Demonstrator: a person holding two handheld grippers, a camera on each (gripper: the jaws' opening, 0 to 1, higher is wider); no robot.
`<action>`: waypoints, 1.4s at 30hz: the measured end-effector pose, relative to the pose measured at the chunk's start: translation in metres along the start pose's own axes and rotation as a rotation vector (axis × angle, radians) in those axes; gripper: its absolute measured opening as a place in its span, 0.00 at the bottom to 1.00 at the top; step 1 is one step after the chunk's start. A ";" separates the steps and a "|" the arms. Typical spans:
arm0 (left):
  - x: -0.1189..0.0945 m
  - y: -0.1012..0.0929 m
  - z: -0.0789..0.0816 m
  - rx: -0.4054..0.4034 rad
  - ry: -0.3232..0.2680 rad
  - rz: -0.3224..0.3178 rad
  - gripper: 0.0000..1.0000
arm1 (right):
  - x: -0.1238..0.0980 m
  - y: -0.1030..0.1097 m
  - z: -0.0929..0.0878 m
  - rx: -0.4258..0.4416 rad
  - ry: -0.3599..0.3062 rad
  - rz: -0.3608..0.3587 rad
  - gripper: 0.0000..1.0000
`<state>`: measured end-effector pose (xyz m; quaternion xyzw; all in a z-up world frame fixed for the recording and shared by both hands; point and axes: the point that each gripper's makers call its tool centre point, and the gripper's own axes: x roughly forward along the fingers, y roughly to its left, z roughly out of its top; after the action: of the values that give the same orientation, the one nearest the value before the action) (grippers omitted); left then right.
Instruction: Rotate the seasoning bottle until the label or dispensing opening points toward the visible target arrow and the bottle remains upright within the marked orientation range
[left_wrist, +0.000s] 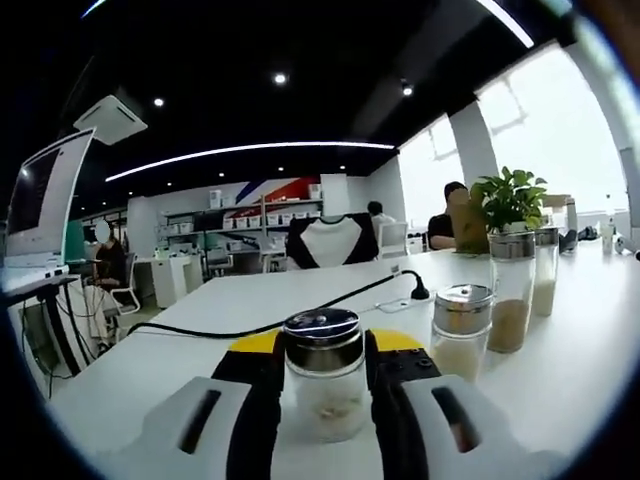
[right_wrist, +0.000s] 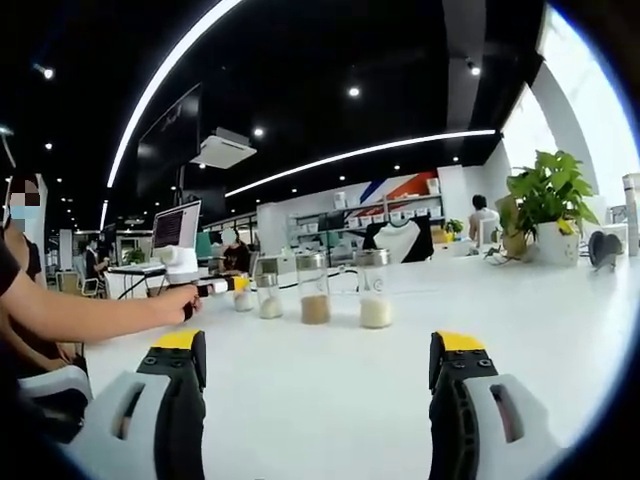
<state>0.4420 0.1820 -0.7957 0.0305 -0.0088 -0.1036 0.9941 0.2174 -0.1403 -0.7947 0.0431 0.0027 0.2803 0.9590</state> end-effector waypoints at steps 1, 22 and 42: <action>0.000 0.000 0.000 -0.003 -0.002 0.000 0.33 | 0.001 0.001 0.000 -0.001 0.000 0.001 0.94; 0.000 0.000 -0.005 -0.022 0.027 -0.037 0.35 | 0.001 -0.003 -0.004 0.018 0.001 0.008 0.94; -0.067 -0.075 0.046 -0.070 -0.072 -0.312 0.34 | 0.013 0.041 -0.008 -0.049 -0.008 0.142 0.78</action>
<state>0.3602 0.1198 -0.7553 -0.0068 -0.0358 -0.2581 0.9654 0.2064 -0.0978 -0.7993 0.0209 -0.0111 0.3476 0.9374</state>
